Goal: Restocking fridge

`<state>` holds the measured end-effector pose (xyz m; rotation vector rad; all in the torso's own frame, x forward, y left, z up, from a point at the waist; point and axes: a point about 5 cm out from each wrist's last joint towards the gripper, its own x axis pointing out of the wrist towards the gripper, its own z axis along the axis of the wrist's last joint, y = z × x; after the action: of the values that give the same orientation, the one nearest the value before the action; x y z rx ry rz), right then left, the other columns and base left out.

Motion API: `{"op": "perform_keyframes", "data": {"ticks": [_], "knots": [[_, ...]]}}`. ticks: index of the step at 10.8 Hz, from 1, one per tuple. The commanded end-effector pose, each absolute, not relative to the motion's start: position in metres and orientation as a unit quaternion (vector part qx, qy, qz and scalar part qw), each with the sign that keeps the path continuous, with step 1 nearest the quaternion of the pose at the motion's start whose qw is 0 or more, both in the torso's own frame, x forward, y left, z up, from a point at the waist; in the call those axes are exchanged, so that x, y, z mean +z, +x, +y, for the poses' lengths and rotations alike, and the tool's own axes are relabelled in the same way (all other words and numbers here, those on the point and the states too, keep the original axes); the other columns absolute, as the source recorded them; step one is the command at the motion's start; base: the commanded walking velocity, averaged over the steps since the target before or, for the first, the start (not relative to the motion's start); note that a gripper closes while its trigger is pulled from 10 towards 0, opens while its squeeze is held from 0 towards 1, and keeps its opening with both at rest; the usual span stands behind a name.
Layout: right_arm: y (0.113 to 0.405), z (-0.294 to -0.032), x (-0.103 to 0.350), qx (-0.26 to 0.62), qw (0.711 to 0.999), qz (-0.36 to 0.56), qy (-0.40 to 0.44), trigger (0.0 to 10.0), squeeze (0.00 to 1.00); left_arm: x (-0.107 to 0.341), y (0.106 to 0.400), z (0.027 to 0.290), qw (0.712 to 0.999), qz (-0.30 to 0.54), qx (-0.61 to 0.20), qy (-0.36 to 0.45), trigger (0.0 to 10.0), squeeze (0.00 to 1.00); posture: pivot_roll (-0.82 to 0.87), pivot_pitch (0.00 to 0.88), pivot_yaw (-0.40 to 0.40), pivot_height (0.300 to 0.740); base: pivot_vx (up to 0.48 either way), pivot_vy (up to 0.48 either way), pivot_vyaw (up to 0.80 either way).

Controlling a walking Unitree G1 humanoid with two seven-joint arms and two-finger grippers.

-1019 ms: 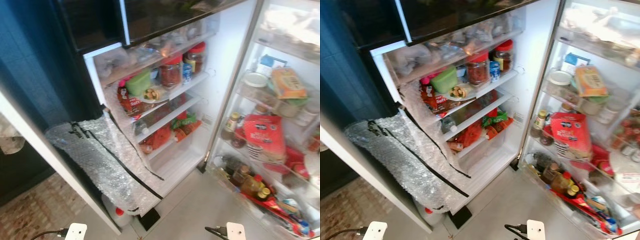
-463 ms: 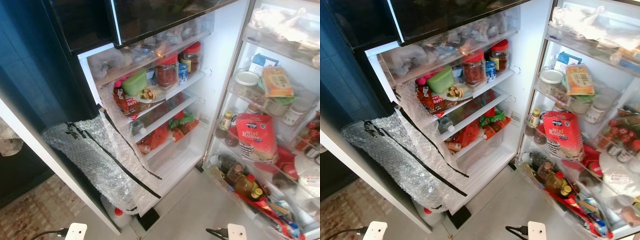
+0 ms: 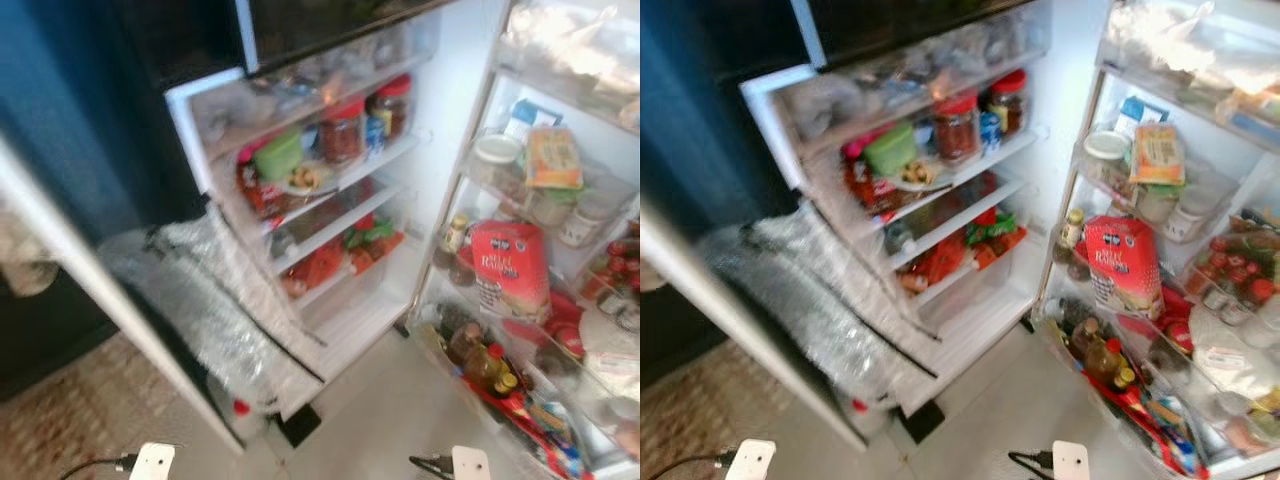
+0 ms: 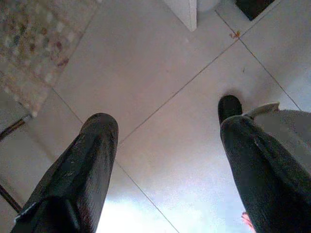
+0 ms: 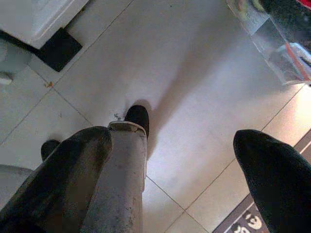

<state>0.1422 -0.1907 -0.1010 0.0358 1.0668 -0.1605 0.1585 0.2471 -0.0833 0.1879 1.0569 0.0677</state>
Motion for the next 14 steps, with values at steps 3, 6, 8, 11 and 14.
{"op": "perform_keyframes", "data": {"ticks": [3, 6, 8, 11, 14], "knots": [[0.14, -0.1902, -0.1018, -0.074, 0.857, 0.509, 0.016, 10.0, 0.0, -0.0856, 0.1533, 0.2468, 0.854, 0.511, 0.035, 0.089, 10.0, 0.0, 0.03, 0.0, 0.047, 0.74, -0.26, 0.0, 0.0], [0.1397, -0.1905, -0.1019, -0.078, 0.856, 0.51, 0.017, 10.0, 0.0, -0.0851, 0.1545, 0.2469, 0.854, 0.511, 0.032, 0.094, 10.0, 0.0, 0.03, 0.0, 0.052, 0.74, -0.17, 0.0, 0.0], [0.1396, -0.1912, -0.1019, -0.079, 0.856, 0.51, 0.017, 10.0, 0.0, -0.0854, 0.1542, 0.2465, 0.853, 0.512, 0.03, 0.099, 10.0, 0.0, 0.03, 0.0, 0.05, 0.74, 0.0, 0.0, 0.0], [0.1395, -0.1918, -0.1019, -0.078, 0.856, 0.51, 0.014, 10.0, 0.0, -0.0864, 0.1533, 0.2446, 0.851, 0.515, 0.03, 0.1, 10.0, 0.0, 0.03, 0.0, 0.041, 0.74, 0.0, 0.0, 0.0], [0.1392, -0.1917, -0.1019, -0.077, 0.857, 0.51, 0.014, 10.0, 0.0, -0.0868, 0.1529, 0.2438, 0.85, 0.516, 0.032, 0.1, 10.0, 0.0, 0.03, 0.0, 0.04, 0.74, 0.0, 0.0, 0.0]]}}
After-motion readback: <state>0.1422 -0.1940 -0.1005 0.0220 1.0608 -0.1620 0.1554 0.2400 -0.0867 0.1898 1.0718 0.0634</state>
